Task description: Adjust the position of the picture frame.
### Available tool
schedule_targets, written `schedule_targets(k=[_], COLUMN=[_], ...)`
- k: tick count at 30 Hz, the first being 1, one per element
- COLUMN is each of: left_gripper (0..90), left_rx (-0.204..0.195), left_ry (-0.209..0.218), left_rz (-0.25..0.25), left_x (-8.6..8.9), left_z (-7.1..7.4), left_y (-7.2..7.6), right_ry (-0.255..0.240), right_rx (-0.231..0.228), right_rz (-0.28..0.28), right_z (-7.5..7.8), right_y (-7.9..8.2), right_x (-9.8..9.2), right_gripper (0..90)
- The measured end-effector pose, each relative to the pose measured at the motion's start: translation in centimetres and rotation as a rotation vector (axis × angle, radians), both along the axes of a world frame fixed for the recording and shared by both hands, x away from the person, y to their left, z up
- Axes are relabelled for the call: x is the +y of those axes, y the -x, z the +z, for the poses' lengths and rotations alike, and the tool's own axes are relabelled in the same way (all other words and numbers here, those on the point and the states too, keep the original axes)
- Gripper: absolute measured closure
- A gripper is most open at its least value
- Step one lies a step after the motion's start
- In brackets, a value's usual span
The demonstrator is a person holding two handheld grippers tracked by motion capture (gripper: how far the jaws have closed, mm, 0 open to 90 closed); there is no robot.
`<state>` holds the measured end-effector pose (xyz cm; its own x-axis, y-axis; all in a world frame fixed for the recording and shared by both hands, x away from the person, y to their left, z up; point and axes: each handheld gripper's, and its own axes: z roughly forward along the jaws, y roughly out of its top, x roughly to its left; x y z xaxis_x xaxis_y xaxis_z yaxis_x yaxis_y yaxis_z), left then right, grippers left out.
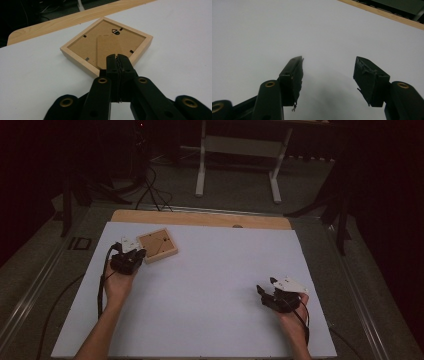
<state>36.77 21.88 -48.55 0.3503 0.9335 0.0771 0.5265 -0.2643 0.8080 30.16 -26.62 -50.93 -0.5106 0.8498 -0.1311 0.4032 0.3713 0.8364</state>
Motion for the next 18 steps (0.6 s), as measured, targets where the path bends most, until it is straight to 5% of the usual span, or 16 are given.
schedule_targets(k=[6,18], left_gripper=[77.6,52.5], left_rx=[0.02,0.037], left_ry=[0.012,0.033], left_rz=[-0.011,0.042], left_x=[-0.3,-0.9], left_z=[-0.4,-1.2], left_y=[-1.0,-2.9], right_ry=[-0.001,0.0], right_rx=[0.003,0.001], right_rz=[-0.002,0.001], right_z=[0.0,0.0], right_y=[0.0,0.0], right_x=[0.0,-0.1], right_gripper=[40.1,39.7])
